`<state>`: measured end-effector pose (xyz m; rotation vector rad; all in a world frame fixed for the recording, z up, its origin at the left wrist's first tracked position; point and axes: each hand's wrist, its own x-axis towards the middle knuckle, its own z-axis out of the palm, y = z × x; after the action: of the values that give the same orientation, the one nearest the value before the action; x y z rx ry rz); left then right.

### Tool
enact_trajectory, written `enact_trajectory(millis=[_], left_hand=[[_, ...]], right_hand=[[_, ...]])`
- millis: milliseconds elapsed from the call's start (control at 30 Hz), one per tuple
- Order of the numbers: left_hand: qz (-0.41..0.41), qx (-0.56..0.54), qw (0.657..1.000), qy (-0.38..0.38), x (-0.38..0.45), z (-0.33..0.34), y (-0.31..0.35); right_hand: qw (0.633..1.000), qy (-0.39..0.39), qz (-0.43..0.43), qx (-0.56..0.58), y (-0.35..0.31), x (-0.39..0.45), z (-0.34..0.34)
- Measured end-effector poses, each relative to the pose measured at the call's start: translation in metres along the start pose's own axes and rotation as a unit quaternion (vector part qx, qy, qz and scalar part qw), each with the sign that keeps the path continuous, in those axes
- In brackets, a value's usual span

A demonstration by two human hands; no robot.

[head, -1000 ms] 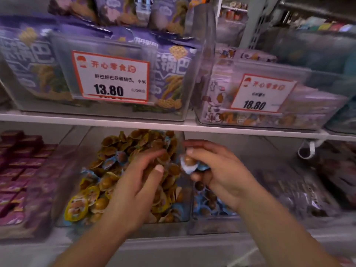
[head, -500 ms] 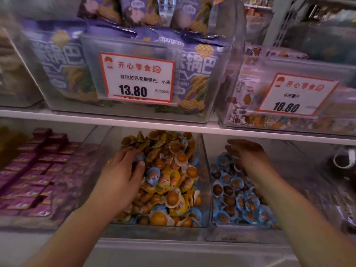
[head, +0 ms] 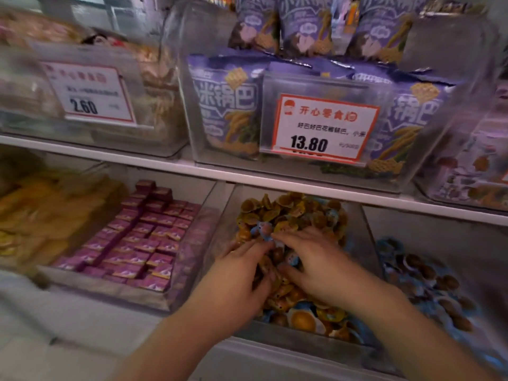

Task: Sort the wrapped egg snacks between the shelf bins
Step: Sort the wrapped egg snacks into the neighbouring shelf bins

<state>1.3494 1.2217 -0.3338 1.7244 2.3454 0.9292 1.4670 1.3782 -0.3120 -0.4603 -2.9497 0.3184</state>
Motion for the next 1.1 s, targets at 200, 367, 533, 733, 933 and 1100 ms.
enact_trajectory(millis=[200,367,533,733,933,1100], left_hand=[[-0.066,-0.132,0.988,0.052,-0.001,-0.001,-0.003],[-0.065,-0.094,0.991,0.073,0.004,-0.002,0.002],[-0.08,-0.102,0.983,0.13,0.005,-0.002,0.004],[-0.087,-0.156,0.961,0.212,0.008,0.0,0.01],[-0.055,-0.188,0.954,0.227,0.011,0.01,0.028],[-0.006,-0.212,0.962,0.171,0.015,0.017,0.035]], right_hand=[[0.999,0.032,0.015,0.025,0.002,0.007,-0.008],[0.997,0.07,-0.002,0.022,0.002,0.006,-0.009],[0.996,0.08,-0.03,0.019,0.005,0.001,-0.009],[0.982,0.136,0.04,0.124,0.011,-0.009,-0.017],[0.921,0.167,0.126,0.329,0.007,-0.018,-0.019],[0.839,0.148,0.185,0.49,-0.005,-0.031,-0.008]])
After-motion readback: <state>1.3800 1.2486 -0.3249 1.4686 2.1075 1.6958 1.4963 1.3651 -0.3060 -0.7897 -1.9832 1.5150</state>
